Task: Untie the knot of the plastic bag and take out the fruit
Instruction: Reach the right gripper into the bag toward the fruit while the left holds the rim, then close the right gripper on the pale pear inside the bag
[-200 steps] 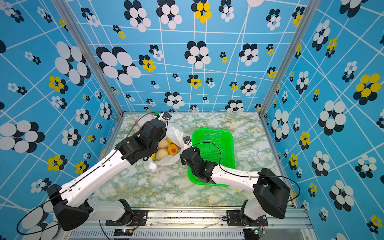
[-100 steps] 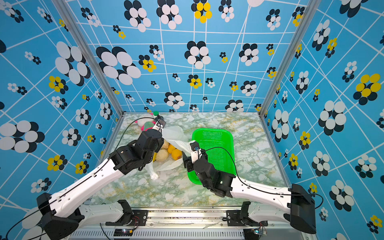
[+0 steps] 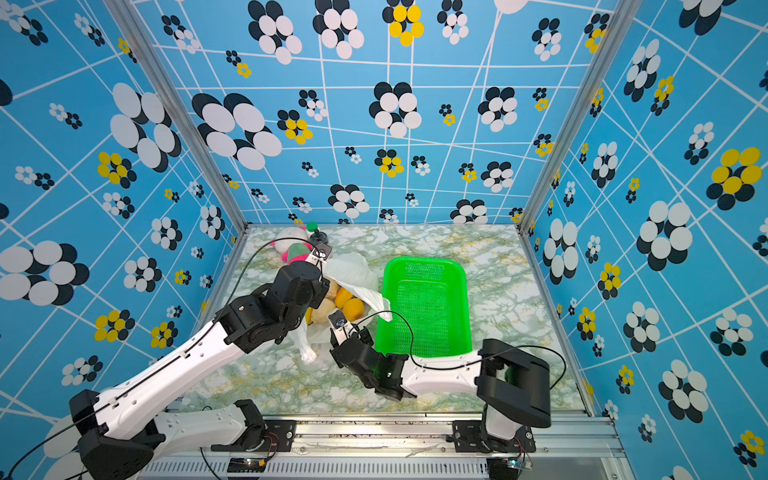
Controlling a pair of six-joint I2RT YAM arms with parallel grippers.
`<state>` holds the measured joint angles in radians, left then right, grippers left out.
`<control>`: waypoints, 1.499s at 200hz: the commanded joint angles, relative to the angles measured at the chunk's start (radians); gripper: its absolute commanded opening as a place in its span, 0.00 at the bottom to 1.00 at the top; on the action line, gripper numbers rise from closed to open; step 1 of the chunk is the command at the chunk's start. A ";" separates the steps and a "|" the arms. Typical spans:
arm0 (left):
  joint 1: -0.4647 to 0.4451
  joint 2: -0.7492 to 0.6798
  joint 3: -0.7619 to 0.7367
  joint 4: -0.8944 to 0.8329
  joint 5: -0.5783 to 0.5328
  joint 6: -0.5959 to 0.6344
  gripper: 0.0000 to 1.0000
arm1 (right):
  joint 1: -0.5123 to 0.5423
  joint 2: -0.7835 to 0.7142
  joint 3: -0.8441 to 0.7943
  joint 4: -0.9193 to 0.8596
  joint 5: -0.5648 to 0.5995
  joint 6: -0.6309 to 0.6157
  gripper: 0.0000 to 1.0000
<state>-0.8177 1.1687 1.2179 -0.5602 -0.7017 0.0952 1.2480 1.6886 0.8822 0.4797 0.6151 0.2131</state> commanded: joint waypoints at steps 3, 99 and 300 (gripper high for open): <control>0.008 -0.010 -0.023 0.022 0.015 -0.020 0.00 | -0.086 0.080 0.122 -0.062 -0.003 0.124 0.33; 0.026 -0.061 -0.114 0.165 0.073 -0.007 0.00 | -0.033 0.266 0.179 -0.062 -0.049 0.190 0.59; 0.072 -0.068 -0.186 0.214 0.126 0.029 0.00 | -0.084 0.350 0.326 -0.173 -0.130 0.091 0.82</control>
<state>-0.7528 1.1038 1.0111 -0.3290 -0.5861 0.1307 1.1614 1.9858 1.1416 0.3744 0.5758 0.3622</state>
